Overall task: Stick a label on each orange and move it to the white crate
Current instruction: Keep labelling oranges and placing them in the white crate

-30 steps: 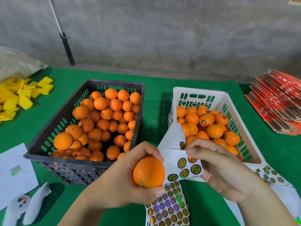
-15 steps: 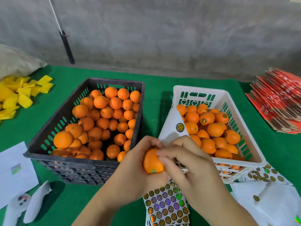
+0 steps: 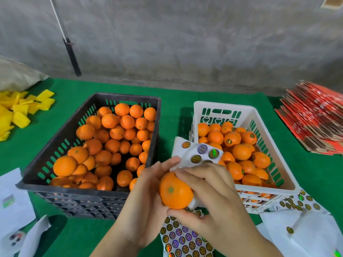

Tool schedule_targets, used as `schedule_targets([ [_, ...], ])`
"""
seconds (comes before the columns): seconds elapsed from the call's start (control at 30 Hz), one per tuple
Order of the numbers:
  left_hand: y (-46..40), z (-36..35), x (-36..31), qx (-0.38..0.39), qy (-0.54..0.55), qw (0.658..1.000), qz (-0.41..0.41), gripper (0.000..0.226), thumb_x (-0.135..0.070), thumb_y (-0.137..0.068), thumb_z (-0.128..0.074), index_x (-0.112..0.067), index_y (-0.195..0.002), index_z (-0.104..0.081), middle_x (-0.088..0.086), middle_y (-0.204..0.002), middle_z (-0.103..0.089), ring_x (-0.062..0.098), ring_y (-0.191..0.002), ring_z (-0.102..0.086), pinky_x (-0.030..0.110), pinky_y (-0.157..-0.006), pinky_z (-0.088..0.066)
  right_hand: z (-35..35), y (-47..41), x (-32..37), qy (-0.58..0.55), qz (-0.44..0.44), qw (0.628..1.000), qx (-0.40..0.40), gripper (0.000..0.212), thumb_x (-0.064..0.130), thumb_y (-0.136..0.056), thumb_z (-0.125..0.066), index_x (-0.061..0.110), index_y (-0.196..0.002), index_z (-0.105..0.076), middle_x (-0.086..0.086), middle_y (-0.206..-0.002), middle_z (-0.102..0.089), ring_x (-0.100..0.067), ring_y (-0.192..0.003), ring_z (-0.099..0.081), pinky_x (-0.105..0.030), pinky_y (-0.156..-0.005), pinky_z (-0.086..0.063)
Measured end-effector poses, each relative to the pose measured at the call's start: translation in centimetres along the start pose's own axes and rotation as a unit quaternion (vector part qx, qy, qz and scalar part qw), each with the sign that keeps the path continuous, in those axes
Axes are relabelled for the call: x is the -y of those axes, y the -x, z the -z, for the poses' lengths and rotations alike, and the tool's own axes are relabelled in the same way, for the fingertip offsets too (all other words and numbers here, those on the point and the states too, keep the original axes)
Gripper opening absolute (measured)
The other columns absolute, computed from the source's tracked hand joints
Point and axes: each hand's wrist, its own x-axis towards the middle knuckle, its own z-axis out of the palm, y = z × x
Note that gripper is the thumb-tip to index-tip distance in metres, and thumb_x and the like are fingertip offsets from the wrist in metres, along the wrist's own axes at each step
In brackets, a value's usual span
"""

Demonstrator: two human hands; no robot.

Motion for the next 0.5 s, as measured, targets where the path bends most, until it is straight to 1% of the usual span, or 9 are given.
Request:
schedule_targets([
  [0.1, -1.3, 1.0, 0.2, -0.148, -0.044, 0.985, -0.081, 0.048, -0.033, -0.079, -0.080, -0.018, -0.124, -0.074, 0.010, -0.129, -0.073, 0.026, -0.120, -0.070, 0.041, -0.091, -0.057, 1.3, 0.2, -1.8, -0.029, -0.056, 0.995, -0.078, 0.073, 0.067, -0.084, -0.077, 0.026, -0.143, -0.060, 0.016, -0.133, -0.056, -0.011, -0.125, -0.051, -0.021, -0.106, -0.035],
  [0.17, -1.9, 2.0, 0.2, -0.167, -0.058, 0.978, -0.108, 0.045, -0.023, -0.083, -0.070, -0.016, -0.128, -0.067, 0.009, -0.129, -0.073, 0.024, -0.119, -0.071, 0.035, -0.092, -0.057, 2.5, 0.2, -3.9, 0.035, -0.113, 0.986, -0.120, 0.073, 0.067, -0.084, -0.072, 0.022, -0.140, -0.062, 0.012, -0.124, -0.055, -0.016, -0.116, -0.050, -0.021, -0.103, -0.035],
  [0.23, -2.1, 2.8, 0.1, -0.155, -0.069, 0.978, -0.123, 0.048, -0.019, -0.085, -0.068, -0.016, -0.133, -0.061, 0.006, -0.131, -0.072, 0.022, -0.119, -0.070, 0.028, -0.086, -0.060, 3.1, 0.1, -6.4, 0.132, -0.207, 0.965, -0.094, 0.079, 0.069, -0.086, -0.066, 0.017, -0.145, -0.059, -0.003, -0.124, -0.060, -0.030, -0.115, -0.051, -0.036, -0.103, -0.039],
  [0.3, -2.3, 3.1, 0.0, -0.138, -0.107, 0.974, -0.142, 0.050, -0.019, -0.089, -0.067, -0.021, -0.138, -0.055, 0.002, -0.133, -0.071, 0.020, -0.122, -0.069, 0.025, -0.087, -0.059, 3.2, 0.2, -7.6, 0.152, -0.360, 0.921, -0.013, 0.096, 0.079, -0.086, -0.059, 0.021, -0.161, -0.040, -0.013, -0.143, -0.053, -0.038, -0.134, -0.041, -0.052, -0.111, -0.034],
  [0.37, -2.7, 3.1, 0.0, -0.118, -0.159, 0.968, -0.157, 0.055, -0.018, -0.093, -0.065, -0.031, -0.143, -0.047, 0.002, -0.136, -0.070, 0.022, -0.125, -0.067, 0.036, -0.095, -0.058, 2.6, 0.6, -6.8, 0.009, -0.434, 0.900, 0.041, 0.109, 0.096, -0.074, -0.051, 0.042, -0.164, -0.025, 0.006, -0.160, -0.038, -0.017, -0.149, -0.030, -0.049, -0.117, -0.033],
  [0.4, -3.0, 3.0, 0.1, -0.114, -0.183, 0.963, -0.159, 0.058, -0.018, -0.093, -0.065, -0.034, -0.145, -0.043, 0.002, -0.136, -0.069, 0.023, -0.126, -0.066, 0.042, -0.099, -0.056, 2.1, 0.6, -5.9, -0.105, -0.436, 0.892, 0.058, 0.103, 0.102, -0.068, -0.048, 0.056, -0.158, -0.028, 0.020, -0.158, -0.041, -0.002, -0.147, -0.035, -0.041, -0.115, -0.039],
  [0.43, -3.2, 3.0, 0.1, -0.108, -0.209, 0.959, -0.156, 0.061, -0.018, -0.094, -0.065, -0.037, -0.146, -0.040, 0.002, -0.136, -0.070, 0.024, -0.126, -0.066, 0.046, -0.101, -0.054, 1.3, 0.3, -5.0, -0.233, -0.436, 0.866, 0.078, 0.089, 0.102, -0.067, -0.050, 0.065, -0.148, -0.038, 0.028, -0.150, -0.051, 0.007, -0.138, -0.046, -0.035, -0.110, -0.046],
  [0.47, -3.4, 2.9, 0.2, -0.097, -0.237, 0.955, -0.151, 0.062, -0.017, -0.095, -0.065, -0.038, -0.147, -0.040, 0.003, -0.135, -0.070, 0.026, -0.125, -0.067, 0.047, -0.101, -0.054, 0.5, 0.2, -4.2, -0.337, -0.435, 0.830, 0.088, 0.073, 0.096, -0.071, -0.057, 0.063, -0.135, -0.055, 0.023, -0.138, -0.065, 0.005, -0.127, -0.060, -0.031, -0.102, -0.053],
  [0.5, -3.7, 3.0, 0.3, -0.074, -0.266, 0.950, -0.145, 0.060, -0.015, -0.097, -0.066, -0.040, -0.146, -0.042, 0.005, -0.133, -0.070, 0.028, -0.122, -0.068, 0.045, -0.099, -0.057, -0.3, 0.2, -3.8, -0.396, -0.438, 0.803, 0.080, 0.056, 0.084, -0.077, -0.065, 0.049, -0.121, -0.070, 0.011, -0.123, -0.075, -0.005, -0.114, -0.070, -0.031, -0.092, -0.058],
])
